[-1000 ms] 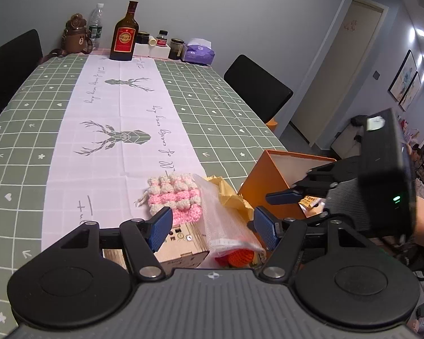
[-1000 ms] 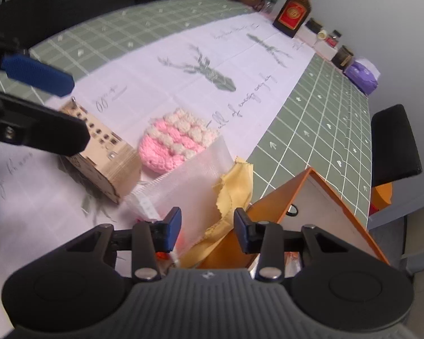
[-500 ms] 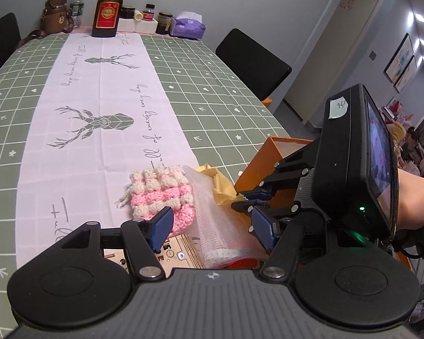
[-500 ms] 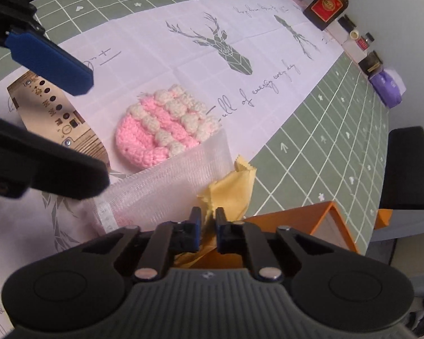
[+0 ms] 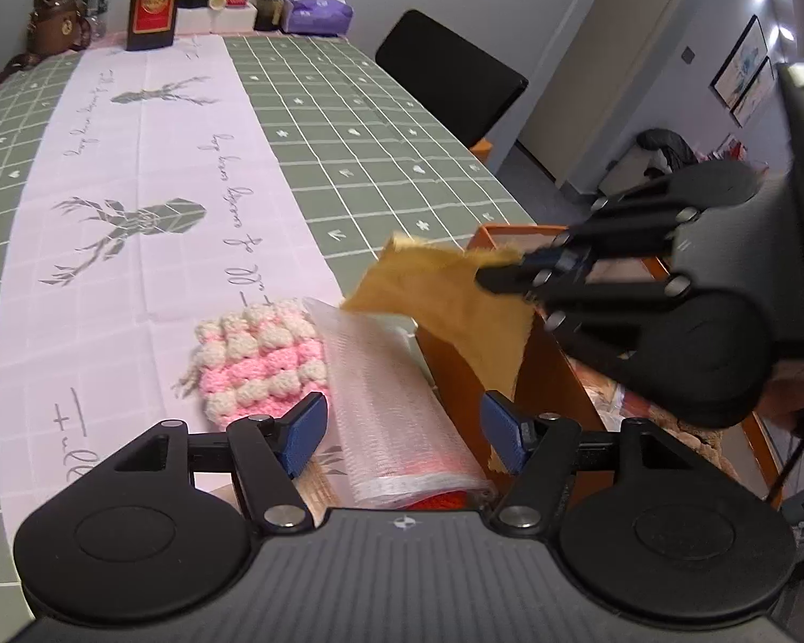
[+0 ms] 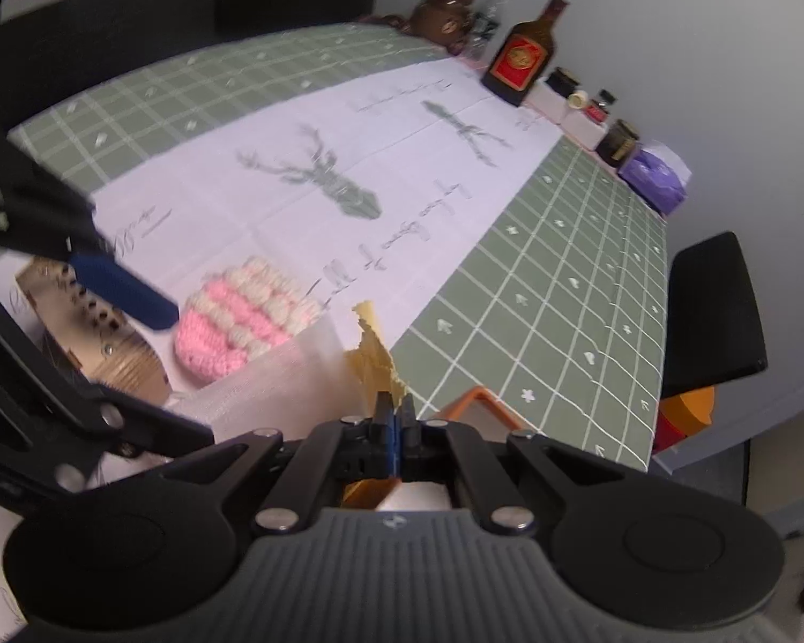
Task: Organize soft objects
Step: 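Grasp the yellow cloth with the right tool while the left tool grasps the white mesh bag, then carry the yellow cloth and mesh bag with both tools over the orange box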
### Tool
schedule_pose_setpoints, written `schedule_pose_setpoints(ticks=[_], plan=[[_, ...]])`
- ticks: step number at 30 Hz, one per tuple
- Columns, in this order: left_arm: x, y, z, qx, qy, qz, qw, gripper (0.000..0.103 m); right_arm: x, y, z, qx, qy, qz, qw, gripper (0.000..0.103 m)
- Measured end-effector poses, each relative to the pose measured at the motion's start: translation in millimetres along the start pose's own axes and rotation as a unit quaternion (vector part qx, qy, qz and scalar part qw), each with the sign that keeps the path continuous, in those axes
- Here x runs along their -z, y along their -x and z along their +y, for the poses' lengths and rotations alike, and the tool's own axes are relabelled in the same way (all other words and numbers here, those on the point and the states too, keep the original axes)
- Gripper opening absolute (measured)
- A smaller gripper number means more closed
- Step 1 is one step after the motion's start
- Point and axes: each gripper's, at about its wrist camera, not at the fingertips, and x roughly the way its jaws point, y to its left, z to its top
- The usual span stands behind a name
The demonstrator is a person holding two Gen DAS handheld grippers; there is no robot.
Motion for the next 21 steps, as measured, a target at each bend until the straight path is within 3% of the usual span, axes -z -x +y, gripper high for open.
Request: schedule_pose_setpoints(ticks=[10,16,18,21], plan=[[-5,-45,-22,-0.056,-0.011,0.079,0.9952,0.077,19,37,-24,-0.005,-0.056,-0.030,0.998,0.000],[-5,-65,-30,-0.089,-0.006,0.106,0.9903,0.070,31,33,-22,-0.017,-0.069,-0.030,0.997,0.000],[-4,-71,-32,-0.096,-0.008,0.114,0.9888,0.060,33,32,-20,-0.021,-0.073,-0.030,0.997,0.000],[-3,-76,-35,-0.118,-0.023,0.115,0.9860,0.036,35,32,-20,-0.023,-0.078,-0.034,0.996,0.000]])
